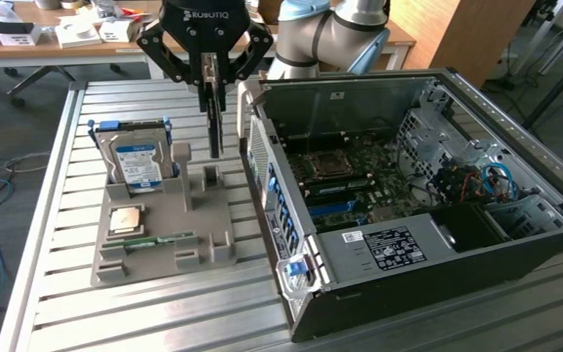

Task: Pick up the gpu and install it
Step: 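Pick up the gpu and move the gpu toward the slot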

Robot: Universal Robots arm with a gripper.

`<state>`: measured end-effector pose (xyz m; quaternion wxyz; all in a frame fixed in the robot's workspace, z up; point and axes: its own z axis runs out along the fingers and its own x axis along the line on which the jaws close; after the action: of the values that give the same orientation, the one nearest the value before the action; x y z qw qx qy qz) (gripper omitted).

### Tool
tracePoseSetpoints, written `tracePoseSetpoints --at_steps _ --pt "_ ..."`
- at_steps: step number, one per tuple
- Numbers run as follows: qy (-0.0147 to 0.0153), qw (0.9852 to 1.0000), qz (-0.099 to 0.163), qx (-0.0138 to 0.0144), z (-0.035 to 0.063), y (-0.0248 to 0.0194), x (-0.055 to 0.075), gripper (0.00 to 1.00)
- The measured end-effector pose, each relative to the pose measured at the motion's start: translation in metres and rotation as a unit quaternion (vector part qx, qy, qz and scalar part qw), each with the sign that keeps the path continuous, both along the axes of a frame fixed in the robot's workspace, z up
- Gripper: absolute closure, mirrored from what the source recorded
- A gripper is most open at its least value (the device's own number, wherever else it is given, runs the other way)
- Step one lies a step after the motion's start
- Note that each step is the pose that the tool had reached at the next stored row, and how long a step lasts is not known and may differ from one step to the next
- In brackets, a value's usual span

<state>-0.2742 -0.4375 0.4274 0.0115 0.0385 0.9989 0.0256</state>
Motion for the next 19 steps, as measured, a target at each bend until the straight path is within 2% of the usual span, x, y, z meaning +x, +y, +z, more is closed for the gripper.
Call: tracePoseSetpoints --at_steps 7,19 --pt "0.0000 1.0000 0.000 0.0001 0.0000 0.0000 0.002 0.74" --pt "0.0000 1.0000 0.000 0.0005 0.0000 0.0000 0.016 0.74"
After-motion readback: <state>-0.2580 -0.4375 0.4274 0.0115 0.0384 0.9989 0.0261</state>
